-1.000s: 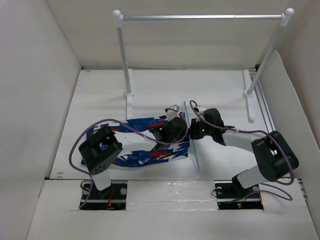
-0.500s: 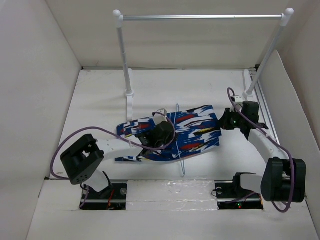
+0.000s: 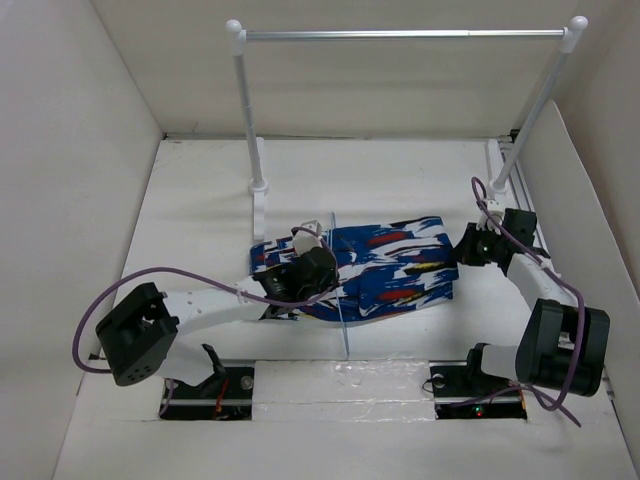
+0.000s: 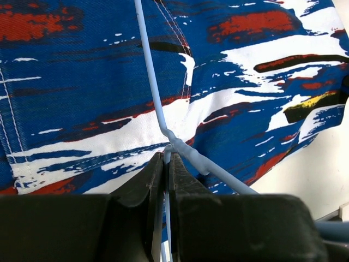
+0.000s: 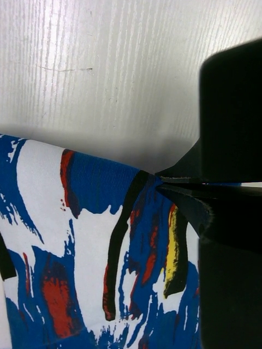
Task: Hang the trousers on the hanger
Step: Place trousers on hanger
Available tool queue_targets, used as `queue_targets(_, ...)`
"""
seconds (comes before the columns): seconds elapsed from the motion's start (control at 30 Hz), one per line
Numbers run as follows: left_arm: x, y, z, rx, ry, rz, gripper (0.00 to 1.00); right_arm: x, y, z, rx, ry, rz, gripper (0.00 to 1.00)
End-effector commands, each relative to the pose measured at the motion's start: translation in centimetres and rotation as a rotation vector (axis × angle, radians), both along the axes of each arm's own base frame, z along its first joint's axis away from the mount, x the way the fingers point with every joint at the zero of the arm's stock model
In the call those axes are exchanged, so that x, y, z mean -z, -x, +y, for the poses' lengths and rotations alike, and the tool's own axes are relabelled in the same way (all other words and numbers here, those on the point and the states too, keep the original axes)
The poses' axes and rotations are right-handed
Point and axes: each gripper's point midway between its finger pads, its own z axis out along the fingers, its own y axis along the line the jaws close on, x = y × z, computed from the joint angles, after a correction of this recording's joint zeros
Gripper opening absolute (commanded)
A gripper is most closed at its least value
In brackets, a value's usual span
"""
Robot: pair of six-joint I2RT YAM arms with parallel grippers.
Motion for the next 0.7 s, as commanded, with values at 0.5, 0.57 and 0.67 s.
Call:
queue_targets(0.5,-3.5,-2.9,-2.2,0.019,-0.161,-0.114,0.0,1.1,0.1,0.9,-0.049,0.021,-0.02,0.0)
queue_targets(0.57,-5.1,-2.7,-2.3,0.032,-0.131,-0.134,0.0,0.8,0.2,0.9,-0.046,0.021,-0.027,0.0)
queue_targets(0.67,-8.0,-2.9,-2.1,0.018,-0.081,-0.18,0.0,0.2,0.3,1.2,-0.053,0.017,-0.024,0.1)
